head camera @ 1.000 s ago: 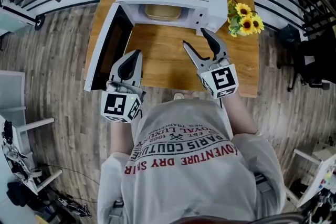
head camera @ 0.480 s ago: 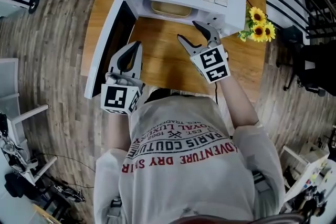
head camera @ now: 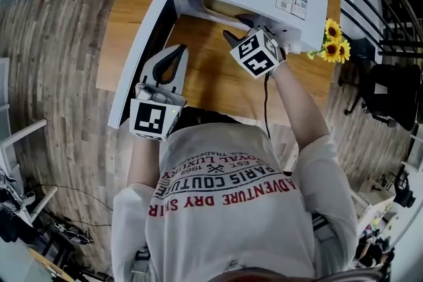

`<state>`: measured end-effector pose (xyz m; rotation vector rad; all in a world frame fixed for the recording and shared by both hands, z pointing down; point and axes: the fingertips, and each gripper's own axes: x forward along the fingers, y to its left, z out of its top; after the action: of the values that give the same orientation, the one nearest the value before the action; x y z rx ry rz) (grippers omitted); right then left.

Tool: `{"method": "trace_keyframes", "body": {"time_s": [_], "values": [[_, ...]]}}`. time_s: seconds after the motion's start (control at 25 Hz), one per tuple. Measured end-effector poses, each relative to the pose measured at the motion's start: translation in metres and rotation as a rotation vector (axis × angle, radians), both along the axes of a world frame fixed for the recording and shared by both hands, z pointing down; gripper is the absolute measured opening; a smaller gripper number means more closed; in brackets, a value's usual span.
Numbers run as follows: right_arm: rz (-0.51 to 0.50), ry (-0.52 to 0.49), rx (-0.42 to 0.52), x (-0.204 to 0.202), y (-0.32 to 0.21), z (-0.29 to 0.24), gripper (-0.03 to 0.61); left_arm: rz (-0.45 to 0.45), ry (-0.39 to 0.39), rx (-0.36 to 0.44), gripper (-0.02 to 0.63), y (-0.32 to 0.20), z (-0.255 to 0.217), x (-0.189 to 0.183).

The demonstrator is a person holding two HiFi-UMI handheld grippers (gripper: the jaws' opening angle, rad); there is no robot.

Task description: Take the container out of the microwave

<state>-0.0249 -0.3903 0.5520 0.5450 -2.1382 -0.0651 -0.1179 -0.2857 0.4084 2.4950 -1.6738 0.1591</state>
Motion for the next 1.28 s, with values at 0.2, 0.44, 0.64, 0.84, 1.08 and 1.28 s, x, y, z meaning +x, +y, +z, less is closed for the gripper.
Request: {"method": "trace_keyframes", "body": {"time_s": [0.2, 0.44, 0.64, 0.84, 1.08, 1.28], "values": [[-0.106, 0.142, -0.02, -0.014, -0.012, 0.031, 0.233, -0.012, 0.016, -0.022, 0.014, -0.001, 0.006, -0.005], [-0.159, 0.244, -0.015, -0.015, -0.027, 0.058, 0.178, -0.019, 0.028, -0.057, 0.014, 0.004, 0.014, -0.002], [-0.158, 0.277, 0.005, -0.016, -0.033, 0.062, 0.069, -0.044, 0.043, -0.077, 0.014, 0.005, 0.018, -0.007], [-0.15, 0.265, -0.005, -0.017, -0.03, 0.058, 0.044, -0.027, 0.028, -0.069, 0.014, 0.006, 0.016, -0.007], [-0.108, 0.213, -0.005, -0.017, -0.007, 0.046, 0.044, -0.001, 0.026, -0.06, 0.014, 0.01, 0.011, -0.01], [-0.046, 0.152, -0.015, -0.012, 0.023, 0.031, 0.04, 0.038, 0.023, -0.039, 0.014, 0.016, 0.004, -0.007]]}}
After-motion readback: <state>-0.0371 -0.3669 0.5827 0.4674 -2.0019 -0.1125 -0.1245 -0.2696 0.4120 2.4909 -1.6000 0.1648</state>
